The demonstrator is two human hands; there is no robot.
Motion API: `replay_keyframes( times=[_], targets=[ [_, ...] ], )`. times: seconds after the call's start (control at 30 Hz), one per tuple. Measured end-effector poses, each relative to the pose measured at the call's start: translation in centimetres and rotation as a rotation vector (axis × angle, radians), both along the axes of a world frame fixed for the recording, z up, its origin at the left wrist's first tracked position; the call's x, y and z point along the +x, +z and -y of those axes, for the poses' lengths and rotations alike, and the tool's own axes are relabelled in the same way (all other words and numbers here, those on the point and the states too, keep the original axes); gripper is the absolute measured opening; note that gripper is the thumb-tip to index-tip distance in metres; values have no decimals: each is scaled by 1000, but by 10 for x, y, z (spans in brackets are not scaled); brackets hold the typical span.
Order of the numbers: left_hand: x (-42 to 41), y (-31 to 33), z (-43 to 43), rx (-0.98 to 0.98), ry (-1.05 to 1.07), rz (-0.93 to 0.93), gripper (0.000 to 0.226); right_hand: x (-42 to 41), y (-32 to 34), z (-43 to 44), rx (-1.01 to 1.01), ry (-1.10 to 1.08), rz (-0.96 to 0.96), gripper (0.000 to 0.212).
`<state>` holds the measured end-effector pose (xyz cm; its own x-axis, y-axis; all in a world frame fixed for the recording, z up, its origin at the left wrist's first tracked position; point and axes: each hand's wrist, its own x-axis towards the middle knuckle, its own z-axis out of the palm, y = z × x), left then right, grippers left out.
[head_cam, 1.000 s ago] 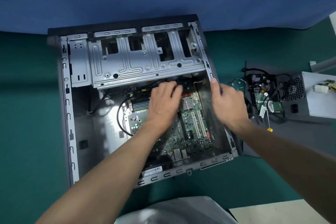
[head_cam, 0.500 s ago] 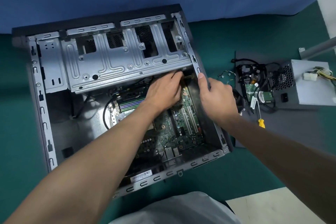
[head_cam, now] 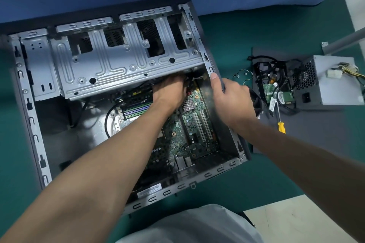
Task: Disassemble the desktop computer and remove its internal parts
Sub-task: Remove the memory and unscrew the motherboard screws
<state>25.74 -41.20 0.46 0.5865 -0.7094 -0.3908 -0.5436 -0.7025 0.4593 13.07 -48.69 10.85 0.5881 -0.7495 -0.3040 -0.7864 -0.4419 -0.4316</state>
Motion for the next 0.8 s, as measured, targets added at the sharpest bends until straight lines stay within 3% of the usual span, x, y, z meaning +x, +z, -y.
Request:
replay_keyframes(
  times=[0.17, 0.27, 0.33, 0.53, 0.8],
  targets=[
    [6, -2, 19, -50, 9, -189, 8, 1, 0, 0, 2, 8, -16, 57],
    [9, -1, 31, -137, 44, -286, 25, 1, 0, 0, -1, 10, -1, 58],
    [5, -3, 31, -156, 83, -265, 28, 1, 0, 0, 6, 11, 2, 57],
    [-12, -9, 23, -112, 209, -149, 8, 1, -1, 0, 10, 4, 14, 53],
    [-12, -8, 25, -57, 183, -199, 13, 1, -1, 1, 15, -2, -5, 52]
  ],
)
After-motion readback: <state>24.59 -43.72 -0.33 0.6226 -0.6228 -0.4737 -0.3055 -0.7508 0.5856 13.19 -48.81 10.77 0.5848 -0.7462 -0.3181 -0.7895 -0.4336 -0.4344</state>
